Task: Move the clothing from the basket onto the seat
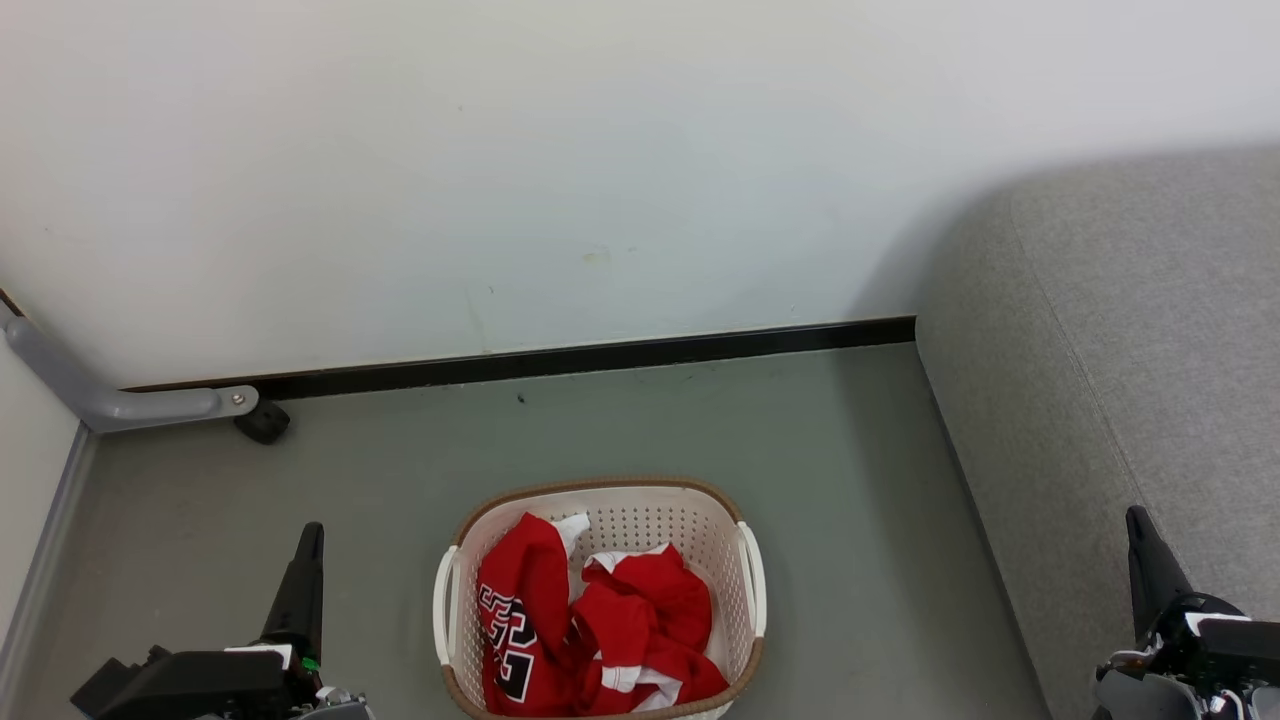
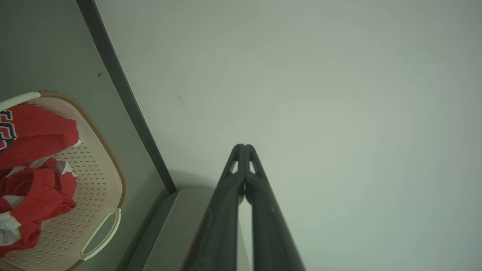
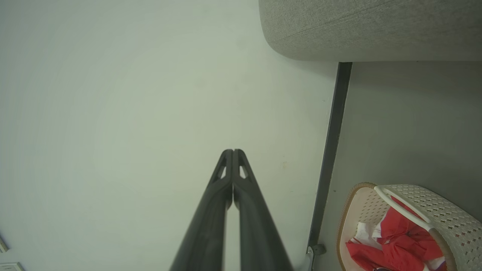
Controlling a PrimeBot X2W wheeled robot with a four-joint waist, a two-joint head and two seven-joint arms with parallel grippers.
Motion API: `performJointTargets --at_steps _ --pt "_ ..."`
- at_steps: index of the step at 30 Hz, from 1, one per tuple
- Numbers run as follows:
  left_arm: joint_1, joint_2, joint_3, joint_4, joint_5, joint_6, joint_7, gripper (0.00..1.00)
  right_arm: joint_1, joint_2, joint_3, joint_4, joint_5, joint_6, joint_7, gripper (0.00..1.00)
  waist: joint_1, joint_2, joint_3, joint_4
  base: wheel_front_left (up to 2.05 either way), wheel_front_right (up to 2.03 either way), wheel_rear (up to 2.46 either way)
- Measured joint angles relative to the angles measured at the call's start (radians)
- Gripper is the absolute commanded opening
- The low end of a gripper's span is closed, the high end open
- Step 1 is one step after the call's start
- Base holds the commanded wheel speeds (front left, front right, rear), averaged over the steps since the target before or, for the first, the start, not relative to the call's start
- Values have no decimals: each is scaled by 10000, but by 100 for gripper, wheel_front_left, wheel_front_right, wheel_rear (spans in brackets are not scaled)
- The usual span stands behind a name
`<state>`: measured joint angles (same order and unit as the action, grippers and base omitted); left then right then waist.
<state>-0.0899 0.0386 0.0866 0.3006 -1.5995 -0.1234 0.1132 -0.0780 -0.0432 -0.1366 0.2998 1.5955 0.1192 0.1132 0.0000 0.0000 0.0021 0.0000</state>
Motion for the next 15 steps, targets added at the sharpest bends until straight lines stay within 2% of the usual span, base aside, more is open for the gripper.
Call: performJointTargets --at_steps 6,7,10,15 --pt "0 0 0 0 0 0 0 0 0 0 0 0 0 0 0 0 0 0 0 0 0 0 0" --pt "1 0 0 12 0 0 0 100 2 0 0 10 0 -2 0 100 0 0 0 0 0 0 0" --pt "261 -92 -25 408 0 15 -2 100 319 117 27 393 -4 -8 -2 100 0 0 0 0 0 0 0" --pt "369 -98 -92 430 -15 13 -128 100 444 157 86 364 -2 -23 -98 100 0 0 -2 -1 0 0 0"
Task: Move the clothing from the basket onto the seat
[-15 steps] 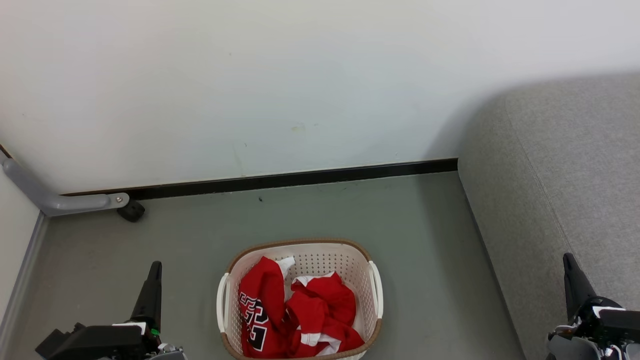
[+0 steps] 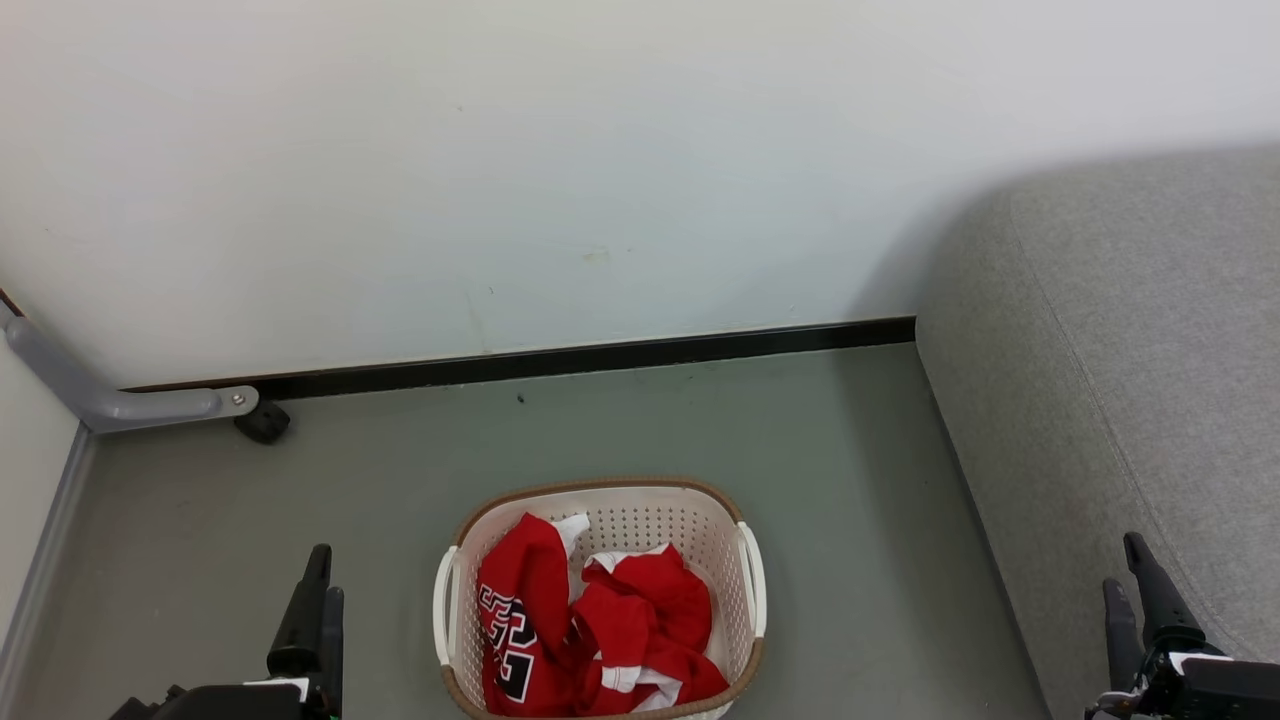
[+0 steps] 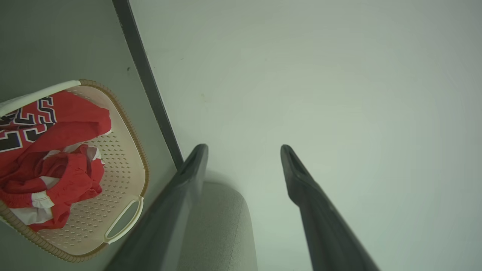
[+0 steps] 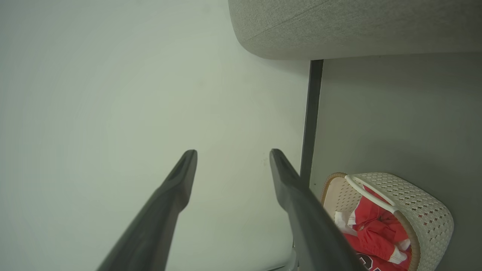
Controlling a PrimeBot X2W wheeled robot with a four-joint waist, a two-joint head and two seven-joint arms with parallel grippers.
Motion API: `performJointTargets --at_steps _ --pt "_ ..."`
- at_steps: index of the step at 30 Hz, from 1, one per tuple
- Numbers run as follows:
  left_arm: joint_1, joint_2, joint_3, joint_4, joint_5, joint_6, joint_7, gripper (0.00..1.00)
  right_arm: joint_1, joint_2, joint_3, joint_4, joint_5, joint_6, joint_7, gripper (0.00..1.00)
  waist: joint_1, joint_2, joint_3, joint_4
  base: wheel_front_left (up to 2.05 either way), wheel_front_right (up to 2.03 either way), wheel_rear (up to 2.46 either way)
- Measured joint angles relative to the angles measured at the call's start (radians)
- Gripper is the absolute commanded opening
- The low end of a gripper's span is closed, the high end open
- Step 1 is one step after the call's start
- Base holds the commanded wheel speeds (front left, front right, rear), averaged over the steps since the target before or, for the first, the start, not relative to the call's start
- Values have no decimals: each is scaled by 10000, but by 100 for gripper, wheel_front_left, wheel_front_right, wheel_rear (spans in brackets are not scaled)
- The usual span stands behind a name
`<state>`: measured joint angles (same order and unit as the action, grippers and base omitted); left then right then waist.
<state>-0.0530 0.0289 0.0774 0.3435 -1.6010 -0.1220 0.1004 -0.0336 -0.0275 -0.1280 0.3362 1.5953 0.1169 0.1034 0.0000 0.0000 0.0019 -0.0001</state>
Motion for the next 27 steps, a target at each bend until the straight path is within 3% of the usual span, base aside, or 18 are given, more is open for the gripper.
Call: performJointTargets --at_steps 18,27 --pt "-32 8 -376 -376 -12 0 -694 100 -15 -23 276 -591 -48 0 -579 100 0 0 -16 -5 0 0 0" --pt "-69 27 -587 -606 232 0 -1037 100 -33 -194 581 -884 -681 2 -936 100 0 0 -31 -3 0 0 0"
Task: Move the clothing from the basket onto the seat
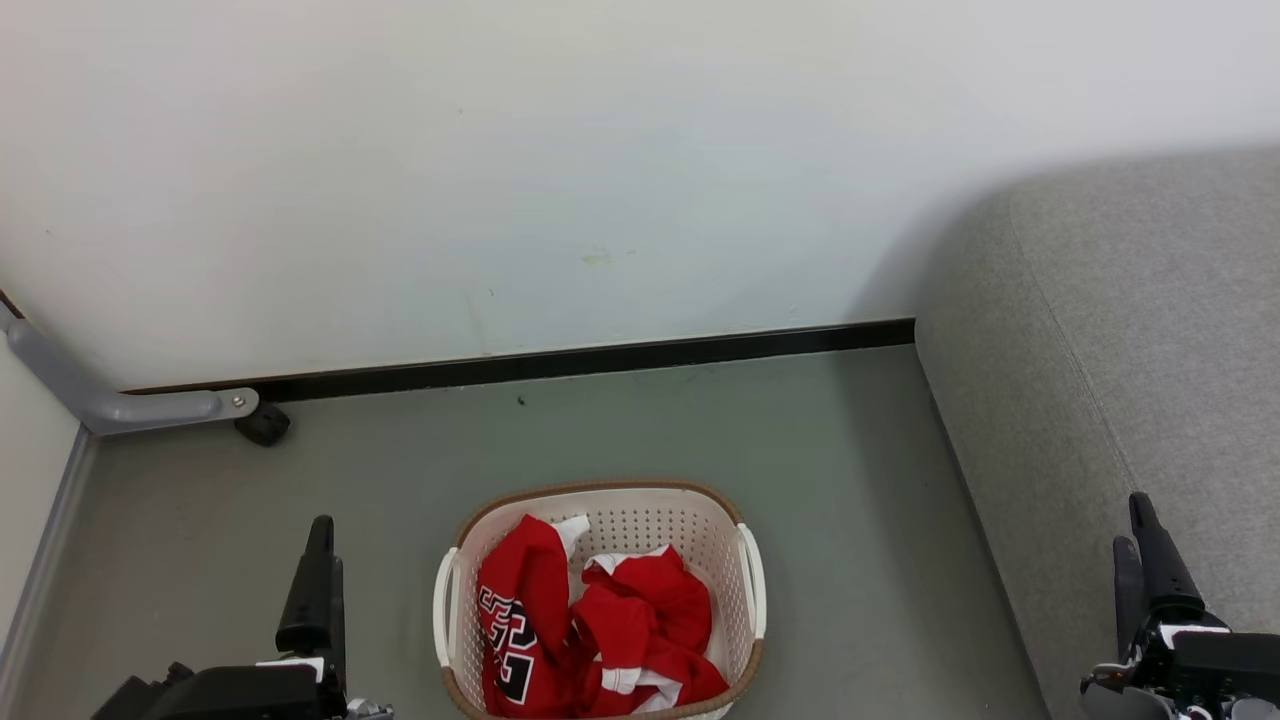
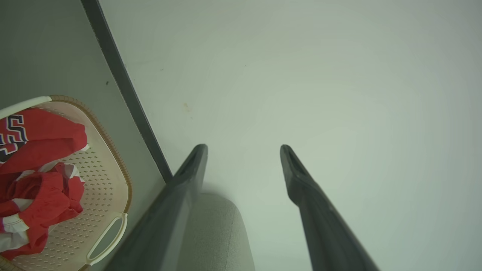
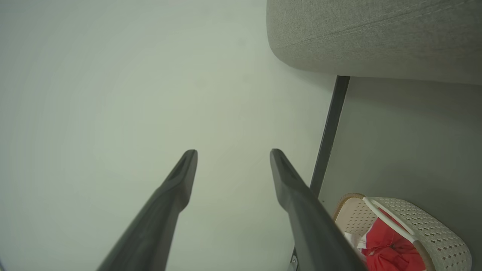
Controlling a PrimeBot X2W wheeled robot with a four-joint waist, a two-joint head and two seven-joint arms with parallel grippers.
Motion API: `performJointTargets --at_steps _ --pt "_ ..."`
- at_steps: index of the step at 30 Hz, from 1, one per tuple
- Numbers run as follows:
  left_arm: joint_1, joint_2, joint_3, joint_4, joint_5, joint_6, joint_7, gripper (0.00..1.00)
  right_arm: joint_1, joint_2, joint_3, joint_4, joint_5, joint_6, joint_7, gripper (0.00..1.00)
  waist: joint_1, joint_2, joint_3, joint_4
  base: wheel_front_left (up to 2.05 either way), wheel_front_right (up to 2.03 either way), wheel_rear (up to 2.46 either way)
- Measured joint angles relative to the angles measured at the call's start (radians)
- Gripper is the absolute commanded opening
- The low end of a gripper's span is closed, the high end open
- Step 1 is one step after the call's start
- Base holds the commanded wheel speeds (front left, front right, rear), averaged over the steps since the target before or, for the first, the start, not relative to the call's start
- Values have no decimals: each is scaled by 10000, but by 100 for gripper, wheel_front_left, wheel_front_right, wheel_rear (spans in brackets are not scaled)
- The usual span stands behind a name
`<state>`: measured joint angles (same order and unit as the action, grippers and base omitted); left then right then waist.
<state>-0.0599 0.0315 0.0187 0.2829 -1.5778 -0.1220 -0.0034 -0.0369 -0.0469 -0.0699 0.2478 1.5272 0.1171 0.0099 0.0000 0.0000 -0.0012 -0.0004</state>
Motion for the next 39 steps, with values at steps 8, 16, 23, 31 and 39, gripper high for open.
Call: performJointTargets --at_steps 8,16,23,31,39 --pt "-32 75 -117 -174 861 -2 -278 100 -136 -244 234 -280 -683 2 -334 100 0 0 -15 4 0 0 0" --pt "-180 146 -230 -391 2328 94 -602 100 -162 -568 633 -387 -1981 4 -673 100 0 0 -16 6 0 0 0" --pt "-195 360 -451 -516 3730 347 -857 100 -236 -876 949 -548 -3271 -25 -970 100 0 0 2 -5 0 0 0" --pt "-304 581 -853 -746 5398 533 -1151 100 -360 -1049 1323 -734 -4544 -150 -1271 100 0 0 37 -29 0 0 0" --pt "-346 976 -1421 -840 7317 834 -1417 100 -554 -1603 1774 -711 -6241 -384 -1544 100 0 0 66 -42 0 0 0"
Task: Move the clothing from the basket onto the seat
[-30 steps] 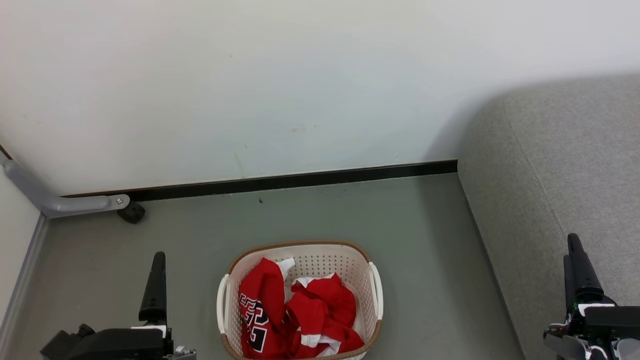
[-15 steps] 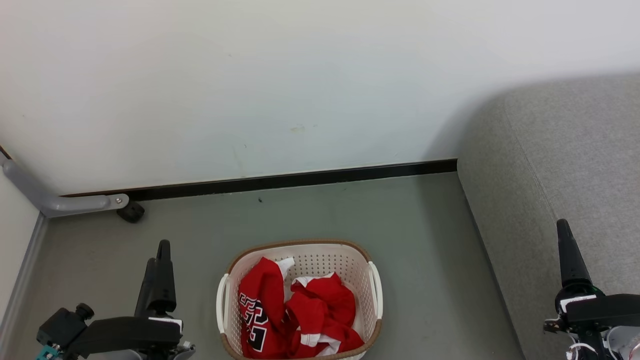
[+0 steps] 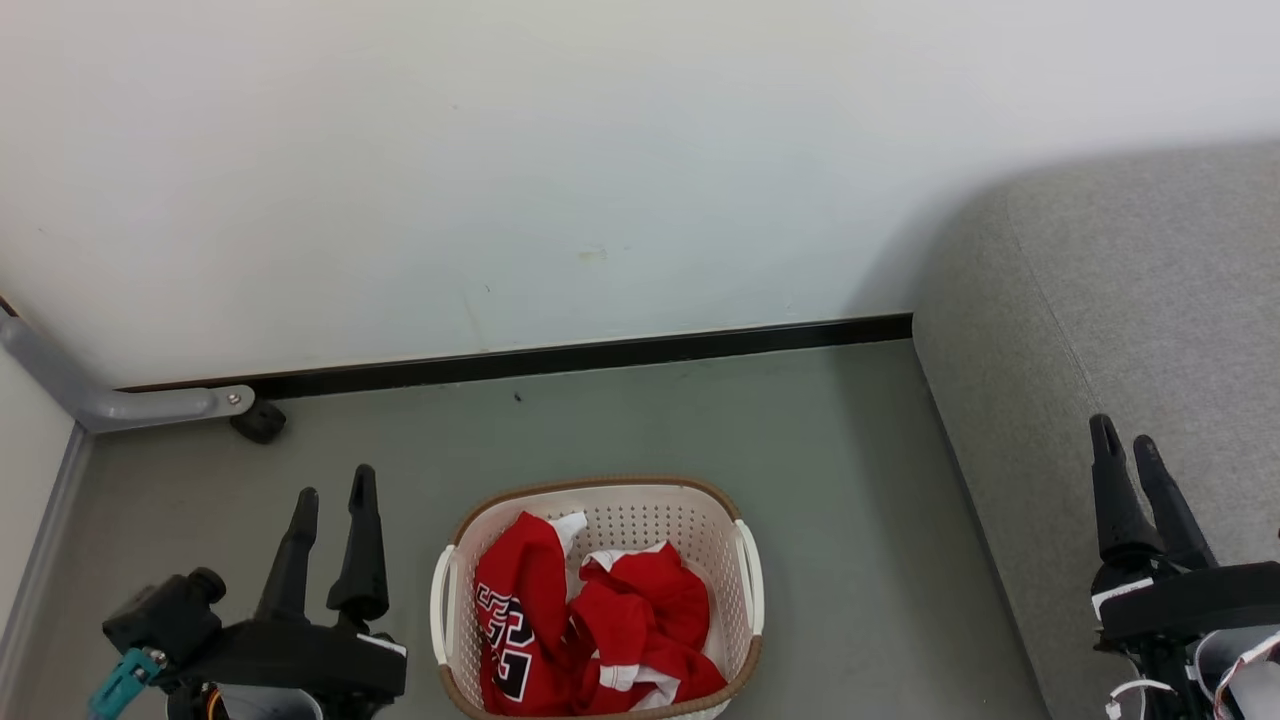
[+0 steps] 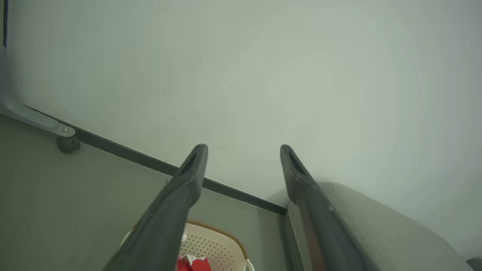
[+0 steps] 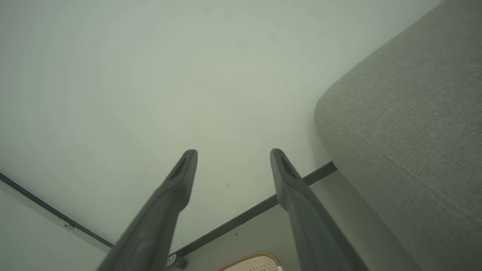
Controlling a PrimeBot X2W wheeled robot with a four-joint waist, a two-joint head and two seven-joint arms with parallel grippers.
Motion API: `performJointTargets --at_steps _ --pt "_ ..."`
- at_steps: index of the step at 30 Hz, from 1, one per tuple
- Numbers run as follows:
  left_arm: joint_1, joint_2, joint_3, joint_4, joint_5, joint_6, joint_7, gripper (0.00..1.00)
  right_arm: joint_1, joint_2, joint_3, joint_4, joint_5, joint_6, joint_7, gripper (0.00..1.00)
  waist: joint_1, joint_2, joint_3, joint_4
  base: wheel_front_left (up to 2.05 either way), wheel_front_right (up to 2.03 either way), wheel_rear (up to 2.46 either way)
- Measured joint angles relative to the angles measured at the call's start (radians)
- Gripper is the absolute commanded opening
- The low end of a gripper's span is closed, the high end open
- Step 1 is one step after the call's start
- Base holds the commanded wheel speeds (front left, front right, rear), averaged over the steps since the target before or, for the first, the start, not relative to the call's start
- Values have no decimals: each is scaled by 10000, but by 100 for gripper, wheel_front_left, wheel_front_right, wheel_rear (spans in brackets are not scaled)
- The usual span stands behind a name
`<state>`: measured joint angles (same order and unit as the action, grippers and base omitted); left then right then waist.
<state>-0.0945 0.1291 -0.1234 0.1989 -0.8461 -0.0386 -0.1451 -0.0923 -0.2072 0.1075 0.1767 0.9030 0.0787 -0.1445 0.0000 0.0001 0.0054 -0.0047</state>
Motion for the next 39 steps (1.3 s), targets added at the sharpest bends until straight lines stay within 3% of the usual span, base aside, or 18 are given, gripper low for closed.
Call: performJointTargets --at_steps 13,20,26,39 --pt "-35 360 -644 73 2548 665 -435 100 -38 -397 734 -259 -2600 -497 -439 100 0 0 40 -8 0 0 0" --pt "-62 537 -917 188 3620 769 -725 100 -42 -625 1003 -253 -3858 -953 -723 100 -1 0 69 -23 0 0 0" --pt "-227 571 -1160 307 4418 926 -913 100 -112 -780 1281 -217 -4788 -1066 -949 100 0 0 89 -14 0 0 0" --pt "-283 581 -1183 506 4884 997 -1049 100 -267 -865 1244 -125 -5262 -1152 -1047 100 0 0 94 18 0 0 0"
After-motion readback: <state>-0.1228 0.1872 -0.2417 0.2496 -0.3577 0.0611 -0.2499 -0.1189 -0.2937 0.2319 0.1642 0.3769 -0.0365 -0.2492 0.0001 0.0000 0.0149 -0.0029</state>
